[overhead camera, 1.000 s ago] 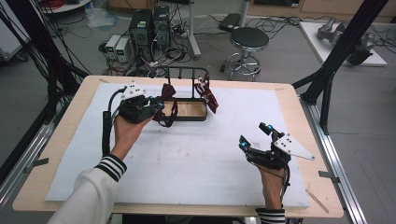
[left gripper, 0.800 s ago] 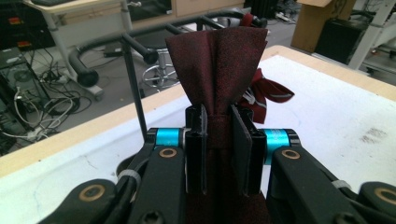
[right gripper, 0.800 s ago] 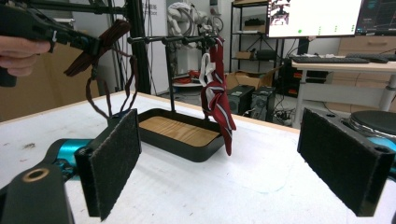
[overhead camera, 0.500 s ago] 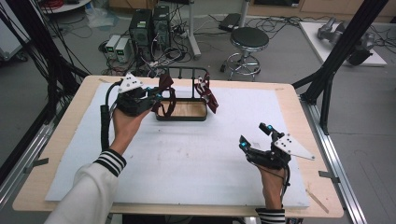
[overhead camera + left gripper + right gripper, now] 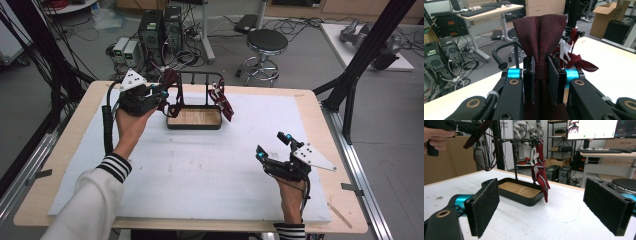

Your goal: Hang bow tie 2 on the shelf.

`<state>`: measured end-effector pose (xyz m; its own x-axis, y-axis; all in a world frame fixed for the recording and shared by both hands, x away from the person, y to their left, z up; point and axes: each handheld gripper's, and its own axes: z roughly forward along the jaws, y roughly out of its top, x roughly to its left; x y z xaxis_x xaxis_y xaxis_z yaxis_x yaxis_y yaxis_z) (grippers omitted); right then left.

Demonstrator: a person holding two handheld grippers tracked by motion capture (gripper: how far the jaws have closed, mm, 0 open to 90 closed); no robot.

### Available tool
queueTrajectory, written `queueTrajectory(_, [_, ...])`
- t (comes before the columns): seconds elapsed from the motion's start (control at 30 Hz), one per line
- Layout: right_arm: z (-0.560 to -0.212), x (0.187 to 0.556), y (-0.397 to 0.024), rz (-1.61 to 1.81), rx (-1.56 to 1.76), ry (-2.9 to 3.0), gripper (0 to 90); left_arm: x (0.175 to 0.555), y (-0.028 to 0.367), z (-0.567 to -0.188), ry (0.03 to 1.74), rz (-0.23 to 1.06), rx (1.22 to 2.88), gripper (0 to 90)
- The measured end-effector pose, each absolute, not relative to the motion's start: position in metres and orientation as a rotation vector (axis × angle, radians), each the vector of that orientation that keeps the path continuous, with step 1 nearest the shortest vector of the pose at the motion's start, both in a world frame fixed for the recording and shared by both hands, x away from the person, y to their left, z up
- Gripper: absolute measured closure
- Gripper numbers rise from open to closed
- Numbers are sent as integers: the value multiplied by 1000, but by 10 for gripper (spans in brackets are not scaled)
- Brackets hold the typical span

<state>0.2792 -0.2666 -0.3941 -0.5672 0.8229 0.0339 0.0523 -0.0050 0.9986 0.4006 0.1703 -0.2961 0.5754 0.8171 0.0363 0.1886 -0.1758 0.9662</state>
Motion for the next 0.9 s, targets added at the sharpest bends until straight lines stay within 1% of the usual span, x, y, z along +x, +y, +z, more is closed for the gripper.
queueTrajectory(0.3, [-395, 279, -267, 1632, 924, 1673, 125, 407, 178, -295, 856, 722, 1680, 763])
queueTrajectory(0.6, [-394, 277, -270, 1627, 924, 1659, 125, 425, 182, -299, 888, 738, 1653, 762])
queueTrajectory(0.9, [-395, 278, -271, 1627, 927, 1660, 125, 434, 187, -300, 921, 766, 1653, 762])
